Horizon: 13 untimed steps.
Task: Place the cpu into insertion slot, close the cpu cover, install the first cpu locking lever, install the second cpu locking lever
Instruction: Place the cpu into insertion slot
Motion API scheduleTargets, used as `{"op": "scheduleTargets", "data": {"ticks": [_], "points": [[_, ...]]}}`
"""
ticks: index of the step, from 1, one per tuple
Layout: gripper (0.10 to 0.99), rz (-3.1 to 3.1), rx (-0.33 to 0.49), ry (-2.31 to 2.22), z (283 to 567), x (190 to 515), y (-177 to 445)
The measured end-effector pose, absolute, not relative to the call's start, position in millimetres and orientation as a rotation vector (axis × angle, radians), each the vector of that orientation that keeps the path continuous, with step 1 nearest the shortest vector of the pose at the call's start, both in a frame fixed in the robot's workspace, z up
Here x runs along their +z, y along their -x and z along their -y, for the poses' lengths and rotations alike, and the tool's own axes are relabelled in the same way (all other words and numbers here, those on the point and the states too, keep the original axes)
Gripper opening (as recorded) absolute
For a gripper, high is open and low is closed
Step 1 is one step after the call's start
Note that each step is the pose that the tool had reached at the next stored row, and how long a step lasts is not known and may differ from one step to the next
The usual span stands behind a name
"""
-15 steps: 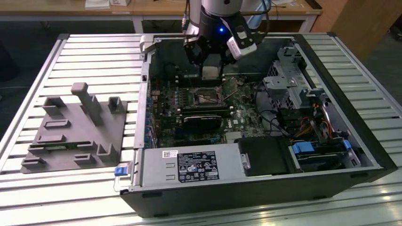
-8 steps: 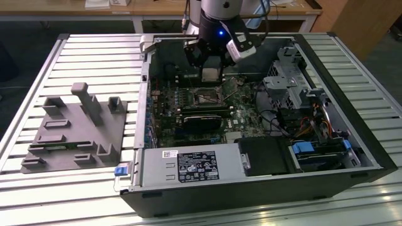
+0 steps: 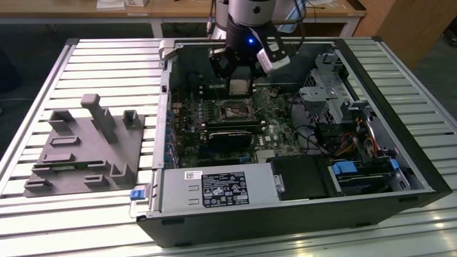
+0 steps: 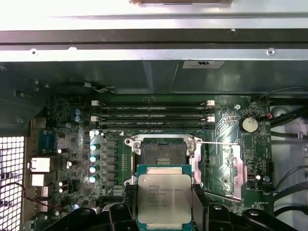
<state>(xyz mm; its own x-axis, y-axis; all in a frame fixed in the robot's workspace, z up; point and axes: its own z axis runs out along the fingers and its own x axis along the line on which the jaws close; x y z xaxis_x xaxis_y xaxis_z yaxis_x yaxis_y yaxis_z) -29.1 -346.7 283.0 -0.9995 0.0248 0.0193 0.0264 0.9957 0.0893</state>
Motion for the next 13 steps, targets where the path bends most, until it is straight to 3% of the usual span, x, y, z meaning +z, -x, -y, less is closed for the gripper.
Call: {"op": "scheduleTargets", "data": {"ticks": [13], "points": [[0.541,3.12,-0.14,0.04,346.7,271.7,29.1]]}}
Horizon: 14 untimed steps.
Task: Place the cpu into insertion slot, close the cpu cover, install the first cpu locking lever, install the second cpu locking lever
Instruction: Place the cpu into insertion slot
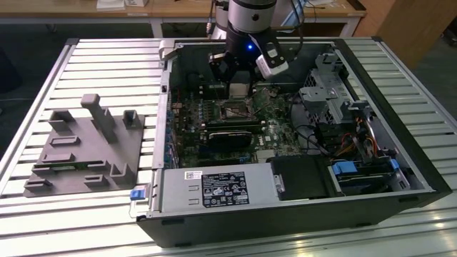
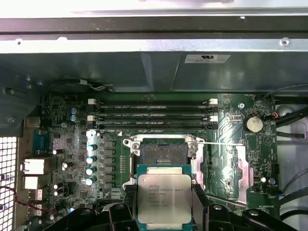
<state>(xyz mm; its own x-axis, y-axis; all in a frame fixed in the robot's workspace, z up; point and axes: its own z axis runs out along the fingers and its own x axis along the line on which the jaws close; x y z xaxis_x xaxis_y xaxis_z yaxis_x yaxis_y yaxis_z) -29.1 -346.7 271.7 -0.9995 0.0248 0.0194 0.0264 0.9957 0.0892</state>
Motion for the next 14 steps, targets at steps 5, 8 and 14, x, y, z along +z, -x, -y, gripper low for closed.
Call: {"op": "scheduleTargets", "data": {"ticks": [5,8,14], "points": [[0.541,3.12,-0.14,0.045,346.7,271.3,29.0],[0.541,3.12,-0.141,0.097,346.7,270.9,29.1],[0.541,3.117,-0.142,0.229,346.7,269.6,29.1]]}}
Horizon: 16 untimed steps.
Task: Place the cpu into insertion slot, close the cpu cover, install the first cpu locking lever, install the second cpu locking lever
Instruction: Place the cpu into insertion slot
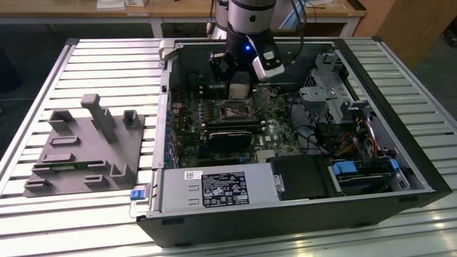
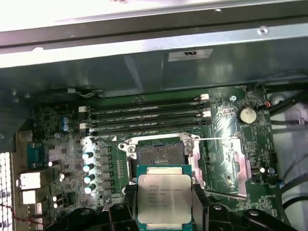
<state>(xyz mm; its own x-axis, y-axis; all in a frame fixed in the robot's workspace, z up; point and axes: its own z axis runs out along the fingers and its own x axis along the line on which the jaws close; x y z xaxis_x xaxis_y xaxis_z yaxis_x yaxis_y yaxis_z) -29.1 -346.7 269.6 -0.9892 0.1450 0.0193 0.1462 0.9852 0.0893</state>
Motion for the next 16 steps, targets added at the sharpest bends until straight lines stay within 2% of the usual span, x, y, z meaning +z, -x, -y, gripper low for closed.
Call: {"op": "scheduleTargets", "data": {"ticks": [16], "points": [[0.541,3.089,-0.143,0.534,346.7,267.3,29.1]]}}
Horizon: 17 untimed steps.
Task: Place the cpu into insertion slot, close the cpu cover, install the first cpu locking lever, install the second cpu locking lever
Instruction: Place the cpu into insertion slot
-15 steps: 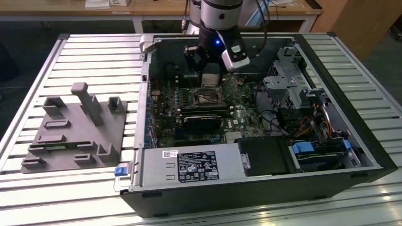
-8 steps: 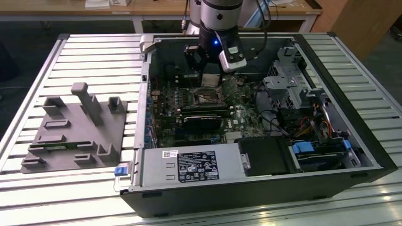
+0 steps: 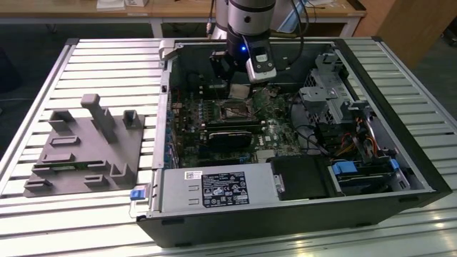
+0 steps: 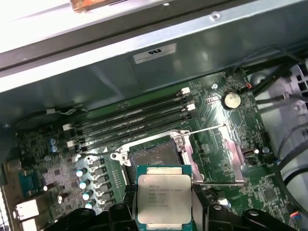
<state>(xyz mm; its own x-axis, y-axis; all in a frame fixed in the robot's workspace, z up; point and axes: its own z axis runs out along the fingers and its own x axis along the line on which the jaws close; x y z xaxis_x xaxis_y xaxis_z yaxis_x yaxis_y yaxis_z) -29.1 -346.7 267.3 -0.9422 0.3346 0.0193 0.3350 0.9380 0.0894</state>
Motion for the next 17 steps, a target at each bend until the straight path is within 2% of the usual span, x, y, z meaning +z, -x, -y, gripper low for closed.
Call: {"op": "scheduleTargets", "data": {"ticks": [17], "points": [[0.541,3.017,-0.144,0.888,346.7,264.3,29.1]]}}
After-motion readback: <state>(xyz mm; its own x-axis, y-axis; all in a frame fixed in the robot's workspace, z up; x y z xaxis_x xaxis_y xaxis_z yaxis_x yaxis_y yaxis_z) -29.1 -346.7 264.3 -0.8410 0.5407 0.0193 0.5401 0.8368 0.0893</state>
